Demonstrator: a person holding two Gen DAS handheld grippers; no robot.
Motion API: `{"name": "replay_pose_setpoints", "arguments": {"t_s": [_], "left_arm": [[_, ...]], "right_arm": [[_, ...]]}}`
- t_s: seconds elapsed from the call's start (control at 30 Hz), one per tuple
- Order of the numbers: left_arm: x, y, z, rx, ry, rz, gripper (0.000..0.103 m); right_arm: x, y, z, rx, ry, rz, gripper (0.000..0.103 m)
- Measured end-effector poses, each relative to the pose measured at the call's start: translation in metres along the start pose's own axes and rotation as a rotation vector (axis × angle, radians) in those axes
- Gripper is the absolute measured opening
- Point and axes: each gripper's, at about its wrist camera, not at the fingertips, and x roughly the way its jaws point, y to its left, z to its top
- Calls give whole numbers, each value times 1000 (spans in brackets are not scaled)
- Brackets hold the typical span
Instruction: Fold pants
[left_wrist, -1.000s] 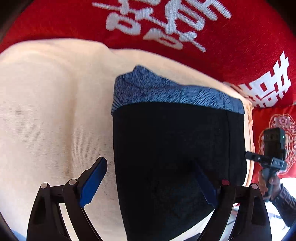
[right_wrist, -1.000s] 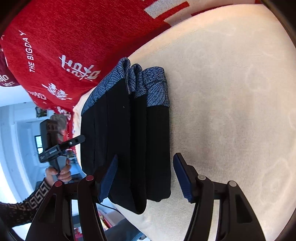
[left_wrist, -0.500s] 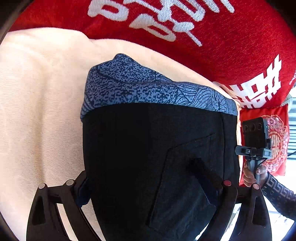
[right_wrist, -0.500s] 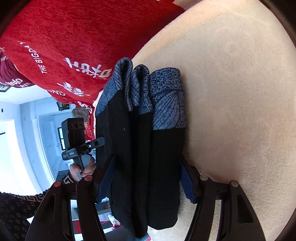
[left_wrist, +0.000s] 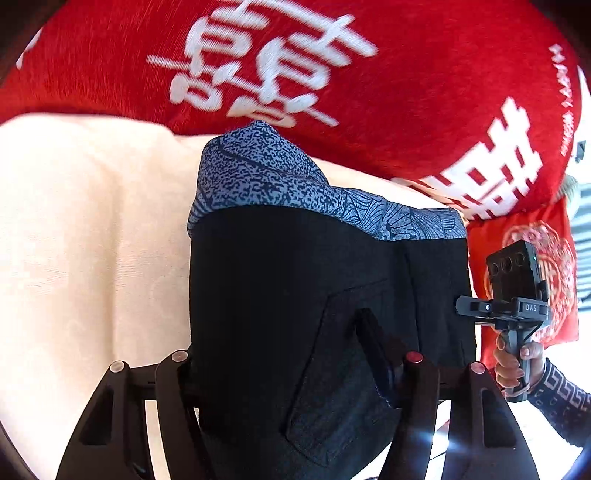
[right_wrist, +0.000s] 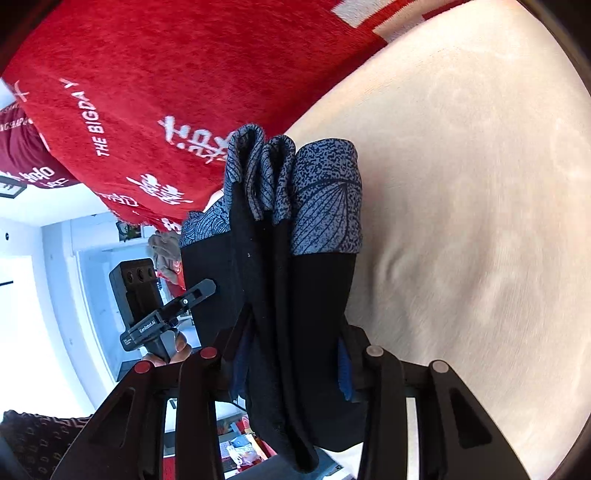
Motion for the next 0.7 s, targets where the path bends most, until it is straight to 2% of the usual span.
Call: {"name": "replay_pose_setpoints", "arguments": {"t_s": [0.1,0.27,0.47,0.57,0.6,0.67,0.7], "left_arm": [[-16,-3,-12,10,3,-16,67],[-41,2,-44,58,18,6,67],[-39,15,-84,39,49,29,67],[-26,30,-98,26,61,57,67],[-18,37,-103,15,70,74,67],[-7,50,-110,-15,73,114,84],[-8,52,-112,-13,44,128,85]], "right_arm": [[-6,14,-27,-6,-30,4,42],[1,21,-74,14,-53,1,42],[27,14,-113,19,-48,-18,42],[44,8,-117,-20,-28,-78,43],[53,6,-116,-38,-17,-134,45],[59,2,-115,-72,-15,-193,51],[59,1,-114,-84,-22,-201,55]]}}
